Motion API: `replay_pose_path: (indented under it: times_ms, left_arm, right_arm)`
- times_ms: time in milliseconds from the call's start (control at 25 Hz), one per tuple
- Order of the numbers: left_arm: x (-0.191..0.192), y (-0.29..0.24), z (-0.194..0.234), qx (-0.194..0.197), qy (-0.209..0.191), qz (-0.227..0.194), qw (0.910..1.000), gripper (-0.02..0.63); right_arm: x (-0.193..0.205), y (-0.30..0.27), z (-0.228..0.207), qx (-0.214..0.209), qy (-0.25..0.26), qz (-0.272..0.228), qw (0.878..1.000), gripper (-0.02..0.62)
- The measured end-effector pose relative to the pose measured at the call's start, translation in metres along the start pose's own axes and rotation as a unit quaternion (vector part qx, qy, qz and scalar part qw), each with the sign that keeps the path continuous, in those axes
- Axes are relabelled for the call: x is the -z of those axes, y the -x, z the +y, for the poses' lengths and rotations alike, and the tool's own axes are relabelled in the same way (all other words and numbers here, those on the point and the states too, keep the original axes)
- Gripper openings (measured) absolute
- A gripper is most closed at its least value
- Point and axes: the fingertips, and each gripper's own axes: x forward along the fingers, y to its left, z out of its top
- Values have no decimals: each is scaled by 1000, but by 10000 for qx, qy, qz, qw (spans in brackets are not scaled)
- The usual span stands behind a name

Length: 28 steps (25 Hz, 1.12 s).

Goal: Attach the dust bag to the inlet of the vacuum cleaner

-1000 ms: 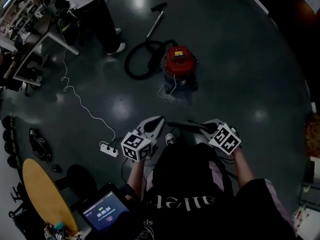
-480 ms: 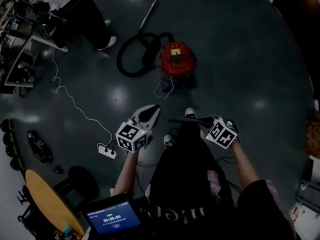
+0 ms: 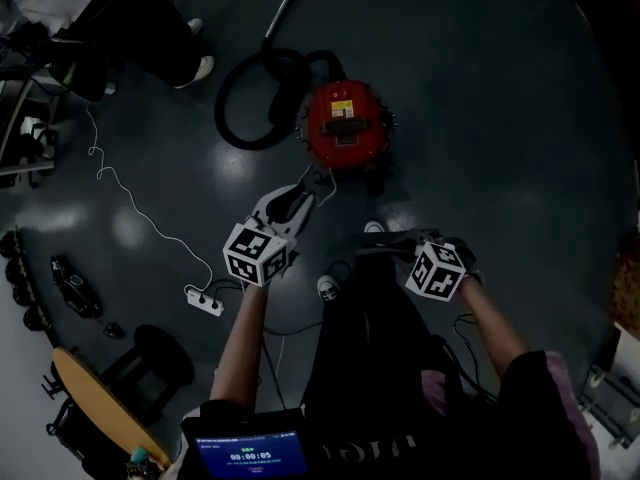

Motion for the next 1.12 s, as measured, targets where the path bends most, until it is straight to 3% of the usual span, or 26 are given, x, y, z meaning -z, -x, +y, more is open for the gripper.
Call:
replay_pose_path:
  times_ms: [80, 280, 600, 720, 920, 1120]
  left_arm:
    - [4, -29, 17, 7, -64, 153, 9999, 101]
    - [23, -98, 53, 110, -455, 695, 9965, 104]
    - [36, -185, 105, 182, -1178, 1199, 9856, 156]
    - [56, -211, 119, 255, -1631, 1678, 9719, 230]
    - [85, -241, 127, 352, -2454, 2261, 9420, 235]
    - [92, -259, 138, 333, -3074, 2516, 9171, 237]
  right_arm:
    - [6, -13, -21, -51, 51, 19, 10000, 40]
    - [17, -47, -67, -97, -181, -131, 9997, 40]
    - [40, -98, -109, -114, -405, -281, 9987, 40]
    - [52, -119, -120, -79, -496, -276, 9984, 40]
    - [66, -145, -126, -178, -524, -230, 9982, 40]
    - [71, -163, -134, -193, -308, -203, 9991, 40]
